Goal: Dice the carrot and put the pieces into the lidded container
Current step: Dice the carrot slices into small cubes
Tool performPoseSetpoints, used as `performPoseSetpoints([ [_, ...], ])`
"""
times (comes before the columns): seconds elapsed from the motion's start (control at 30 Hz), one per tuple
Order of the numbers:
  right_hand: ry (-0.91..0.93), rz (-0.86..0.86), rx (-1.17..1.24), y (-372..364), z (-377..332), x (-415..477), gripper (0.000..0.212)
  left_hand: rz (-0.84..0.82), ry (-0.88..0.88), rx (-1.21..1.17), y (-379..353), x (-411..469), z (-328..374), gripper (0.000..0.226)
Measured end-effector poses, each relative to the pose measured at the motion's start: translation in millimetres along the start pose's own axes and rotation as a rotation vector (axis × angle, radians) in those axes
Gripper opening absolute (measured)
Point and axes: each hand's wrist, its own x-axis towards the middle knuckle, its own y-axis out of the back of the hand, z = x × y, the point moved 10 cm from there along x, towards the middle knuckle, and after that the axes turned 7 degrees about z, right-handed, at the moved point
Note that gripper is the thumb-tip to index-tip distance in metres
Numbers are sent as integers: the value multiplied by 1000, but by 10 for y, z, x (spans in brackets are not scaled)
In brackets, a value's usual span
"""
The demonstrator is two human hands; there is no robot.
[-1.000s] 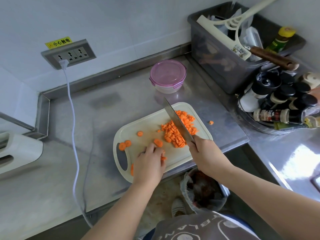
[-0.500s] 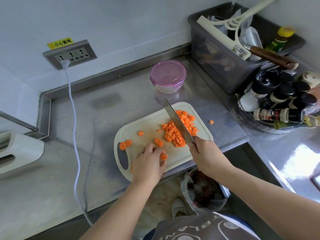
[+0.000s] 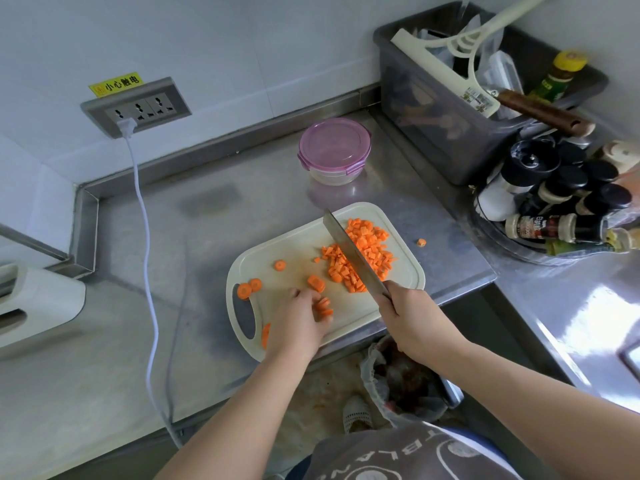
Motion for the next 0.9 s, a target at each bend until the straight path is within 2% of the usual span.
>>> performPoseSetpoints([
  [0.07,8,-14,-27,-34,-19,-18,31,1,-6,-10,-23,45,27,10],
  [0.17,38,-40,-72,-112,-77,-40,29,8,-2,-27,-38,72,45,7],
  [0.53,53,-163,-194,-482,-67,6,25,1,-39,46,-3,-68,-78,18],
  [0.77,101,-192,-195,-611,-173,-9,24,9,-88,97,26,-208,-130,23],
  [0.9,62,-155,-176,-533,-124,43,23,-7,-143,117,-12,-214,-45,22],
])
